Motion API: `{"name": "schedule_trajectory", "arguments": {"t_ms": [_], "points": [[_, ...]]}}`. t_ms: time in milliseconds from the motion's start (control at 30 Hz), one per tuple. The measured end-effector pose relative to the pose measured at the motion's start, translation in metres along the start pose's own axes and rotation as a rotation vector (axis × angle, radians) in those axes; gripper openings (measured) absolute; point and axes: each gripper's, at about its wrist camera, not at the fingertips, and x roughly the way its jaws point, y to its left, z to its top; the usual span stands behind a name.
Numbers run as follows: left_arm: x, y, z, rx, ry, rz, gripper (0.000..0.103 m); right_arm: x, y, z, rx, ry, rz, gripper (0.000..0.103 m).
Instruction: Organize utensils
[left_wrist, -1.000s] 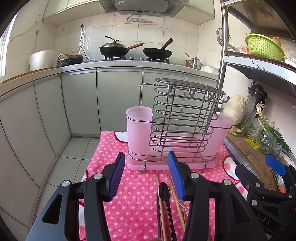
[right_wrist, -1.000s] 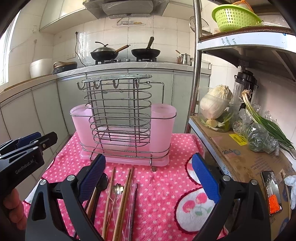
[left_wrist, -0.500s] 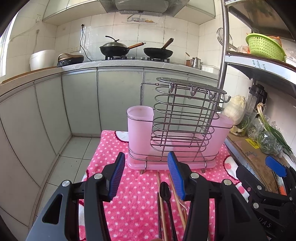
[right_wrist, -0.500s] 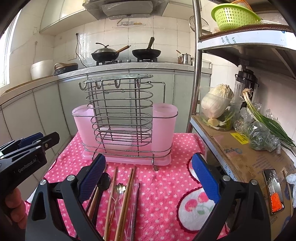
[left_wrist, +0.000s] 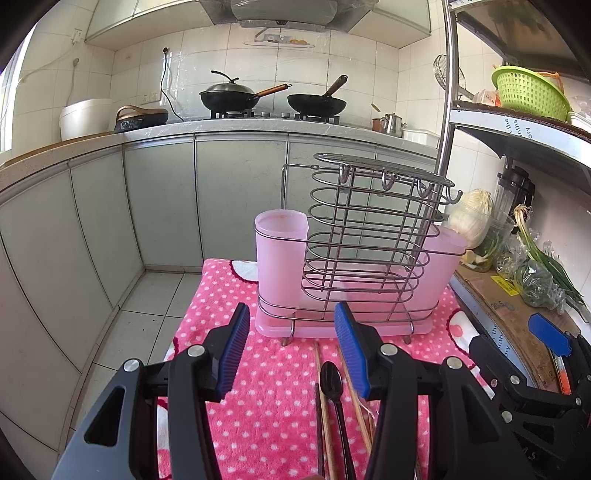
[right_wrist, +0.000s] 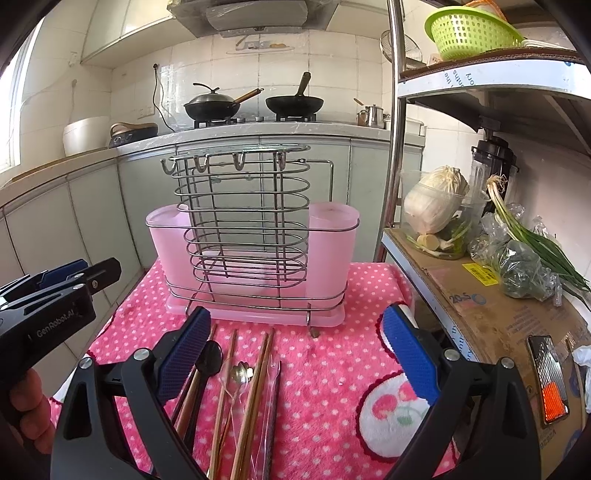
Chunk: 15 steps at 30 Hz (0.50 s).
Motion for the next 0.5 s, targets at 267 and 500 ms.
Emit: {"name": "schedule_trajectory", "arguments": {"t_ms": [267, 500], "points": [[0.003, 0.003, -0.001, -0.001, 0.013, -0.004, 0.048, 0.002, -0.01, 0.001, 0.029, 0.01, -0.005, 0.095], [0.012, 0.027, -0.005, -0.034, 0.056, -0.013, 0.048, 0.0, -0.027, 0.005, 0.058, 0.013, 0.035, 0.095]]}}
